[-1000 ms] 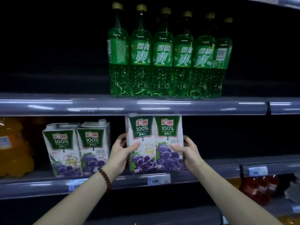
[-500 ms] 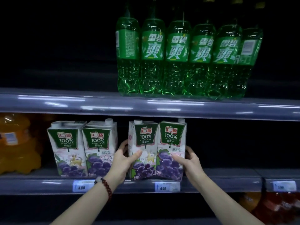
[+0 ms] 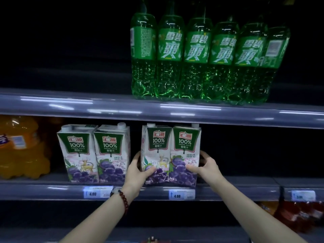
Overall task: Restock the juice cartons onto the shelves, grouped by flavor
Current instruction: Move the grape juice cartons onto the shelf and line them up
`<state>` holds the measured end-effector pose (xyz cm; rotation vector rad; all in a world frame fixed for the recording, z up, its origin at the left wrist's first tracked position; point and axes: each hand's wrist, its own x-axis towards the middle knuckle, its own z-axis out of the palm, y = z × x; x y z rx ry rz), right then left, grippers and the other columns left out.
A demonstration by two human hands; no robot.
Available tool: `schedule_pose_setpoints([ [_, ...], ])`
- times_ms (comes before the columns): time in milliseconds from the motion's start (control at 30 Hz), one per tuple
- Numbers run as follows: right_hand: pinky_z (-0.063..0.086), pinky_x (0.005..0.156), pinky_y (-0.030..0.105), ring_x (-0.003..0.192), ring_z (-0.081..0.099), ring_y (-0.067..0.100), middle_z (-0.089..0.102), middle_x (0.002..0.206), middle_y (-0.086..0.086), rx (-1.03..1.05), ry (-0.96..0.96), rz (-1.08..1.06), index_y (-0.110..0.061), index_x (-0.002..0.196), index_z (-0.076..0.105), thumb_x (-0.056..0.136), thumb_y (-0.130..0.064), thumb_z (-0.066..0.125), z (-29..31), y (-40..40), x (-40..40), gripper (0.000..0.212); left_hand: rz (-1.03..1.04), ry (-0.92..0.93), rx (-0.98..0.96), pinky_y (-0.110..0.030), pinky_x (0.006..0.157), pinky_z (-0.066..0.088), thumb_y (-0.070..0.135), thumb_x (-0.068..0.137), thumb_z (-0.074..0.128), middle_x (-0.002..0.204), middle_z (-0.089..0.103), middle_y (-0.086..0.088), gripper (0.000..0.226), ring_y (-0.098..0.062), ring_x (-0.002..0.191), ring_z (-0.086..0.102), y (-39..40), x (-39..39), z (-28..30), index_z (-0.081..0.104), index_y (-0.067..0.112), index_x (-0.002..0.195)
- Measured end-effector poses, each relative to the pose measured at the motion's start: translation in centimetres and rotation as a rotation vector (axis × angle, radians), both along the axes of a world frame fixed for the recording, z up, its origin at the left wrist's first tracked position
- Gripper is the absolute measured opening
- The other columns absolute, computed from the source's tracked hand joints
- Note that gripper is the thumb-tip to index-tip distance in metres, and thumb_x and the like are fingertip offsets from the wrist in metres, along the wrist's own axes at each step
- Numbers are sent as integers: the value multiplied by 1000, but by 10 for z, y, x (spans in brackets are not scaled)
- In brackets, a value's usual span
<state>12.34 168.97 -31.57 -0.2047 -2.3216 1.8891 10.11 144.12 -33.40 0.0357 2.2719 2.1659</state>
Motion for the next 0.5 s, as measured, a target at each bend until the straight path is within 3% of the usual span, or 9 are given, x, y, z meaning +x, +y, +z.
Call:
schedule_pose_setpoints([
  [167, 58, 84, 44, 91, 72, 19, 75, 98, 2, -2, 27, -11, -16, 130, 52, 64, -4, 87, -9, -6, -19, 75, 36, 32, 51, -45, 110, 39, -3, 76, 75, 138, 53, -7, 88, -23, 125, 52, 2, -7, 2, 28, 21, 147],
  [267, 59, 76, 31, 90, 72, 13, 76, 96, -3, -25, 28, 20, -20, 125, 54, 66, -4, 86, -15, -4, -22, 69, -15, 27, 8, -46, 113, 34, 1, 78, 74, 143, 48, -3, 89, -20, 130, 46, -2, -7, -2, 24, 21, 149],
  [333, 59, 77, 29, 90, 72, 12, 76, 99, -2, -35, 12, 48, -22, 122, 55, 68, -4, 85, -14, -2, -19, 65, -55, 8, -42, -45, 115, 30, 5, 80, 73, 144, 39, 8, 92, -17, 135, 38, -9, -3, -3, 19, 23, 151],
  [433, 59, 81, 35, 92, 72, 16, 76, 101, 1, -41, -11, 102, -16, 122, 57, 69, -4, 83, -11, 3, -13, 60, -115, -9, -75, -45, 112, 36, 2, 81, 72, 142, 45, 6, 92, -16, 130, 45, -18, 2, -3, 18, 28, 151],
  [500, 59, 74, 27, 91, 73, 16, 75, 102, 2, -42, -21, 117, -14, 123, 57, 70, -1, 82, -10, 5, -9, 60, -126, -13, -118, -45, 111, 38, 1, 80, 72, 140, 50, 1, 92, -14, 127, 48, -21, 3, -3, 19, 26, 150],
])
